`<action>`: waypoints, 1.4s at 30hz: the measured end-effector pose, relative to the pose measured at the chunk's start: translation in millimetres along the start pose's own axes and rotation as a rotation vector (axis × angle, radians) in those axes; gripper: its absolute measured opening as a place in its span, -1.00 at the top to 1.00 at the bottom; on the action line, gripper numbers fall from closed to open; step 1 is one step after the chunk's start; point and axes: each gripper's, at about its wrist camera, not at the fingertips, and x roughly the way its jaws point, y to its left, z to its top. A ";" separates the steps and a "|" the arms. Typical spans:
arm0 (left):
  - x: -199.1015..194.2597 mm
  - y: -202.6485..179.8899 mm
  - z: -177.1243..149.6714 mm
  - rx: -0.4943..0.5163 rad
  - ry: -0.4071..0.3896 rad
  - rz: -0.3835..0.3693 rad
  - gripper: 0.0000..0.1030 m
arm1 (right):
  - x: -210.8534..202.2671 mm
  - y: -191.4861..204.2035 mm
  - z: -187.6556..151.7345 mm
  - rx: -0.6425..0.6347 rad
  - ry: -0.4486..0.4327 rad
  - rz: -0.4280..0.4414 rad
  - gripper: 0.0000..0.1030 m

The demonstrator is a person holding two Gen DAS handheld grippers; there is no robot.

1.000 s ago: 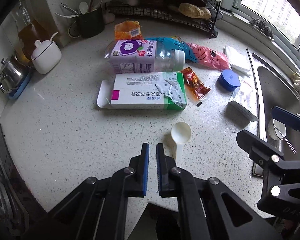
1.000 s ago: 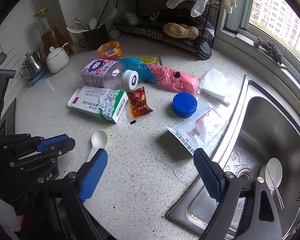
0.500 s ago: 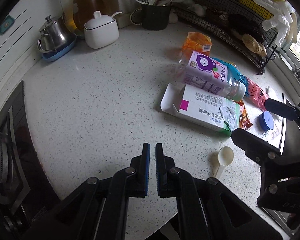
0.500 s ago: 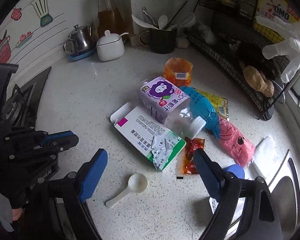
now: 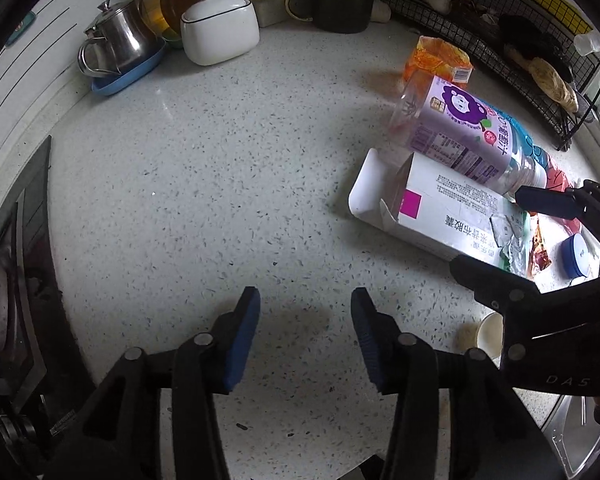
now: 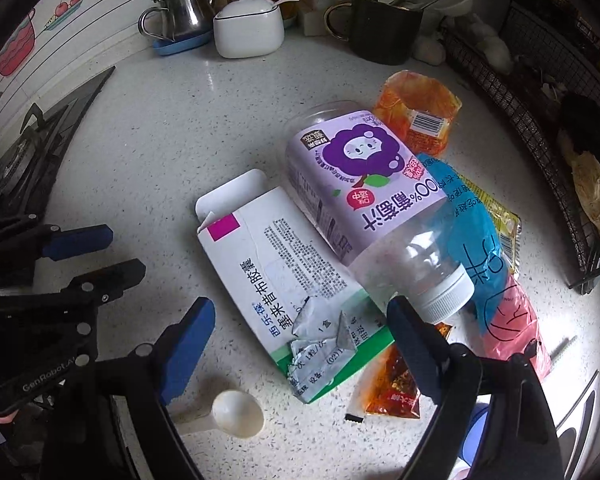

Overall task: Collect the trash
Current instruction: 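Grasp the white medicine box with the right gripper while the left gripper reaches the scoop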

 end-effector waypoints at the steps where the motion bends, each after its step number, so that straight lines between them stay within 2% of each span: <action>1: 2.7 0.7 -1.3 0.003 0.002 0.005 0.05 | 3.4 -0.4 1.2 -0.004 0.012 0.014 -0.68; 7: 5.1 2.4 -1.9 0.015 0.015 0.012 0.00 | 17.3 2.5 -3.1 -0.012 0.054 0.039 -0.68; 9: 4.9 3.5 -3.0 0.017 0.014 0.008 0.00 | 15.7 4.5 -6.3 -0.011 0.040 0.041 -0.63; 10: 4.8 4.1 -3.8 0.017 0.015 0.006 0.00 | 14.7 5.7 -6.9 -0.014 0.032 0.042 -0.50; 16: -2.3 6.6 -8.1 0.028 0.013 -0.010 0.00 | 3.1 10.1 -6.9 -0.017 -0.031 0.035 -0.42; 19: -10.6 8.3 -11.2 0.044 0.000 -0.022 -0.20 | -13.6 15.1 -12.1 -0.017 -0.090 0.011 -0.39; 22: -19.6 7.8 -13.7 0.069 -0.008 -0.043 -0.21 | -31.1 23.2 -20.5 0.001 -0.123 -0.012 -0.38; 28: -33.2 -2.9 -18.4 0.149 -0.019 -0.093 -0.33 | -59.0 17.3 -39.5 0.094 -0.164 -0.062 -0.37; 33: -32.6 -20.6 -17.6 0.238 -0.012 -0.152 -0.47 | -79.6 4.6 -67.1 0.216 -0.191 -0.150 -0.37; 37: -32.0 -49.5 -21.2 0.321 -0.003 -0.198 -0.59 | -93.2 -1.9 -92.4 0.314 -0.199 -0.199 -0.37; 42: -21.1 -75.8 -24.1 0.389 0.022 -0.227 -0.61 | -99.3 -11.1 -113.0 0.399 -0.200 -0.229 -0.37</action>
